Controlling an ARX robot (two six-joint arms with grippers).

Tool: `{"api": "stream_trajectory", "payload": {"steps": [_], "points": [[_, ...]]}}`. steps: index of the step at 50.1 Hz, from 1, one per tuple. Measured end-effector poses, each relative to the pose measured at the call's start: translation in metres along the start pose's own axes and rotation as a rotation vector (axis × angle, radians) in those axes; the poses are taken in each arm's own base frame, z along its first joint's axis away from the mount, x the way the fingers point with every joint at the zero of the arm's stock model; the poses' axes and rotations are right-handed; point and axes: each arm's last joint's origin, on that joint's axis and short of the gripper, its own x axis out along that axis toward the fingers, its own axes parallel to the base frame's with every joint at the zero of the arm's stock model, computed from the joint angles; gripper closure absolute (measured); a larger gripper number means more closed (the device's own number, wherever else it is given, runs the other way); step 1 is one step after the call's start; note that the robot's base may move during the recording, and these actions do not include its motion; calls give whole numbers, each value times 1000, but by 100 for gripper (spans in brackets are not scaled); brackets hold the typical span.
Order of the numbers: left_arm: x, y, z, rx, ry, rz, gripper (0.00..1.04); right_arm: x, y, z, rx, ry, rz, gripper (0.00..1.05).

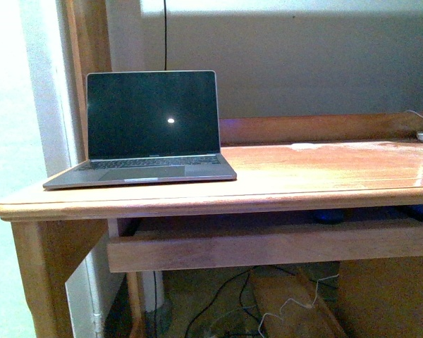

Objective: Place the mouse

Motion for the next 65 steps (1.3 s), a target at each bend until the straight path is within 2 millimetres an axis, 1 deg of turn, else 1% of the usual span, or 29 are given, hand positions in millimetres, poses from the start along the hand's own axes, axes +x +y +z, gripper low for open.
{"api": "stream_trajectory", "payload": {"steps": [1, 6, 10, 11, 13, 16, 21, 29, 33, 40, 44, 51, 54, 58, 63, 65], "points": [[6, 1, 1, 34, -9, 0, 8, 0, 0, 0, 0, 0, 0, 7], [46, -1, 7, 351, -65, -27, 8, 0, 0, 0, 0, 0, 0, 7], [61, -2, 10, 459, -97, -41, 8, 0, 0, 0, 0, 0, 0, 7], [122, -22, 12, 853, -226, -159, 8, 0, 0, 0, 0, 0, 0, 7], [125, -25, 11, 877, -240, -180, 8, 0, 0, 0, 0, 0, 0, 7], [144, -28, 15, 936, -298, -192, 8, 0, 0, 0, 0, 0, 1, 7], [171, -32, 10, 1017, -328, -213, 8, 0, 0, 0, 0, 0, 0, 7], [193, -30, 5, 1055, -335, -220, 8, 0, 0, 0, 0, 0, 0, 7], [208, -30, 2, 1078, -365, -231, 8, 0, 0, 0, 0, 0, 0, 7], [227, -40, -2, 1104, -423, -257, 8, 0, 0, 0, 0, 0, 0, 7], [233, -49, -3, 1114, -478, -266, 8, 0, 0, 0, 0, 0, 0, 7], [239, -62, -2, 1086, -537, -276, 8, 0, 0, 0, 0, 0, 0, 7], [239, -67, -1, 1074, -525, -281, 8, 0, 0, 0, 0, 0, 0, 7], [238, -71, -2, 1052, -449, -307, 8, 0, 0, 0, 0, 0, 0, 7], [223, -74, 5, 964, -278, -379, 8, 0, 0, 0, 0, 0, 0, 7], [217, -75, 8, 933, -240, -401, 8, 0, 0, 0, 0, 0, 0, 7]]}}
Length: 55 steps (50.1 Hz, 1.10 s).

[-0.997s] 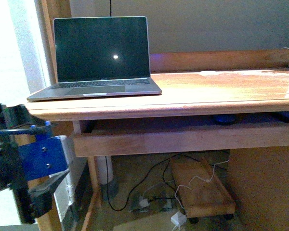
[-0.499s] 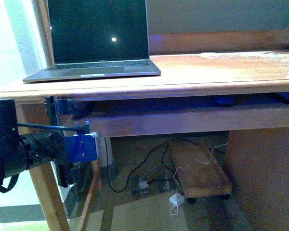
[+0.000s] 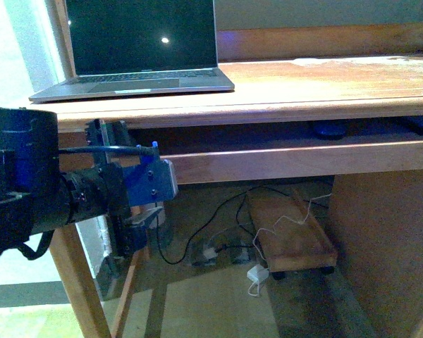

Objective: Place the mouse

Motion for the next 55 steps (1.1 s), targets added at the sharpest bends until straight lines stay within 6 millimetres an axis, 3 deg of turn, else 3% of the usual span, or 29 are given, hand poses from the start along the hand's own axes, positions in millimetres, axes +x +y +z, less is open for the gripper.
{"api": "stream_trajectory", "payload": {"steps": [18, 25, 35, 43, 47, 51, 55], "points": [[-86, -24, 50, -431, -28, -266, 8, 0, 0, 0, 0, 0, 0, 7], [-108, -26, 65, -616, -36, -316, 8, 0, 0, 0, 0, 0, 0, 7], [-131, -14, 86, -963, -61, -323, 8, 0, 0, 0, 0, 0, 0, 7], [-152, 6, 98, -1242, -63, -222, 8, 0, 0, 0, 0, 0, 0, 7], [-172, 26, 104, -1370, -68, -62, 8, 0, 0, 0, 0, 0, 0, 7], [-188, 31, 104, -1423, -54, 42, 8, 0, 0, 0, 0, 0, 0, 7], [-214, 25, 101, -1501, 1, 176, 8, 0, 0, 0, 0, 0, 0, 7]]}}
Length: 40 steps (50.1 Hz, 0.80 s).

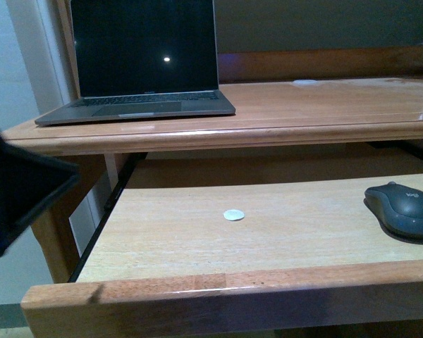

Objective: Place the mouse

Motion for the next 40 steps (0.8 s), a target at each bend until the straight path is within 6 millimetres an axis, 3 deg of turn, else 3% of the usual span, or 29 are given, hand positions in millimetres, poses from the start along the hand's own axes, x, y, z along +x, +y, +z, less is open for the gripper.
{"api": "stream_trajectory", "payload": {"steps": [13, 16, 18, 23, 34, 40], "points": [[-60, 0, -29, -131, -44, 168, 8, 0, 0, 0, 0, 0, 0, 7], [-72, -1, -34, -94, -133, 227, 12, 0, 0, 0, 0, 0, 0, 7], [-86, -2, -41, -15, -244, 306, 22, 0, 0, 0, 0, 0, 0, 7], [-107, 4, -52, 98, -334, 361, 43, 0, 0, 0, 0, 0, 1, 7], [-108, 15, -65, 157, -330, 368, 79, 0, 0, 0, 7, 3, 11, 7], [-109, 20, -68, 164, -333, 358, 99, 9, 4, 6, 133, 61, 277, 7]]}}
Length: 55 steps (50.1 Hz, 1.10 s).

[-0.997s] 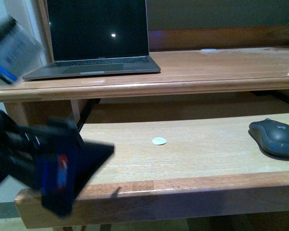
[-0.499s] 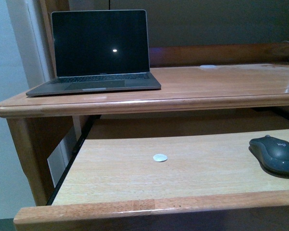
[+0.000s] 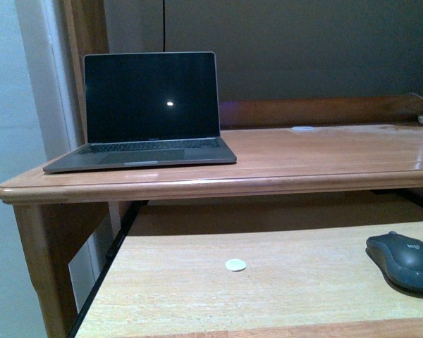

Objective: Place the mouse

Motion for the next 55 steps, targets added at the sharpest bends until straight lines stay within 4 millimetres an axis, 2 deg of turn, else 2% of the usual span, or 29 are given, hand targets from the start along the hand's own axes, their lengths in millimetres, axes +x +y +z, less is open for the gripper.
{"api": "stream_trajectory", "payload": {"steps": [1, 8, 18, 29, 42, 55], "points": [[0, 2, -1, 1, 0, -16, 103, 2, 1, 2, 11, 0, 17, 7], [0, 9, -7, 7, 2, 21, 102, 31, 8, 35, 45, -70, 48, 7], [0, 10, -12, 7, 5, 23, 102, 70, 26, 55, 35, -73, 71, 7], [-1, 10, -21, 7, 2, 24, 102, 112, 43, 52, -35, 44, 55, 7], [0, 10, -25, 7, 5, 24, 102, 159, 36, 44, -173, 204, -76, 7], [0, 10, -25, 7, 5, 24, 102, 181, 33, 44, -260, 270, -131, 7]]}}
